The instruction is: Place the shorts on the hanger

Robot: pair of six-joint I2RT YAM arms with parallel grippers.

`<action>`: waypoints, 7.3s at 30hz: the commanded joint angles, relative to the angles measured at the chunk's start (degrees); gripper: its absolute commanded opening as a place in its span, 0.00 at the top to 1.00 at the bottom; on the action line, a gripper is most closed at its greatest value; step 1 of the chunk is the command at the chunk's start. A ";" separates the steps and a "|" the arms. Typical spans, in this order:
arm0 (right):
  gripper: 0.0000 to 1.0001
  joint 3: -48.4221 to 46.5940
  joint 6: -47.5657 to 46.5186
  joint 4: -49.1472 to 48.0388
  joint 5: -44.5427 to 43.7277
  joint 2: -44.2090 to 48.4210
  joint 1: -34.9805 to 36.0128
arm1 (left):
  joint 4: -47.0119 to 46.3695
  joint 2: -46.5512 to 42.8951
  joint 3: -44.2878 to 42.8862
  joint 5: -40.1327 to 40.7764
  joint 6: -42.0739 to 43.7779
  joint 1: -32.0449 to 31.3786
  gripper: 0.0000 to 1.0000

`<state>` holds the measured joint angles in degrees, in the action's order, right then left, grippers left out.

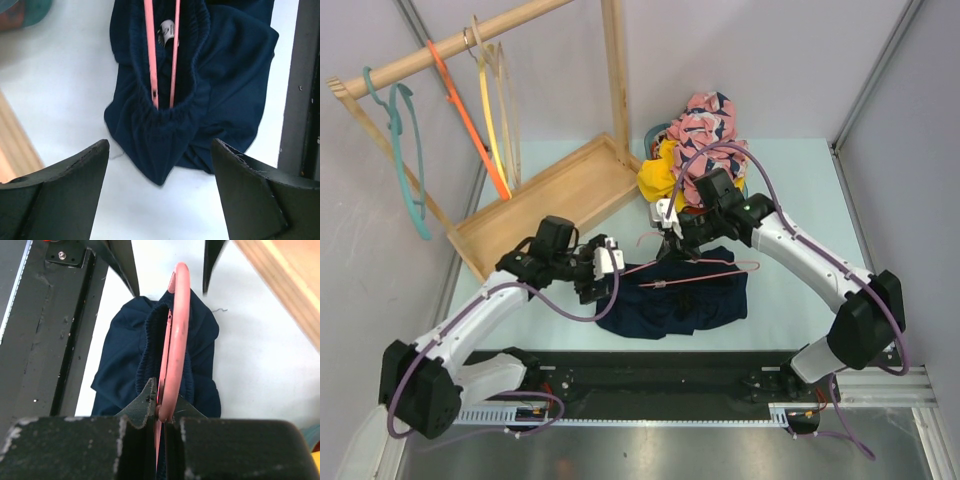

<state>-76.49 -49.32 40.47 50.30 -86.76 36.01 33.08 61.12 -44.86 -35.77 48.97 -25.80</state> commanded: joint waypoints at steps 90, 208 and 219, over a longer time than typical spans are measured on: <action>1.00 13.65 24.44 7.34 -38.17 19.09 -15.89 | -4.69 7.78 -3.64 19.61 -5.72 -9.09 1.00; 1.00 -6.04 57.41 -40.03 -50.22 9.33 10.84 | -28.51 9.98 -32.84 28.12 -87.99 -11.20 0.69; 1.00 -6.04 57.15 -41.79 -50.13 8.98 11.80 | -41.33 7.69 -24.75 31.64 -95.20 -10.68 0.84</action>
<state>-81.38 7.51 8.84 0.40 -78.63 47.20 -0.82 70.26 -70.28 -4.54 -42.57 -36.82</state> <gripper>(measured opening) 0.034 0.236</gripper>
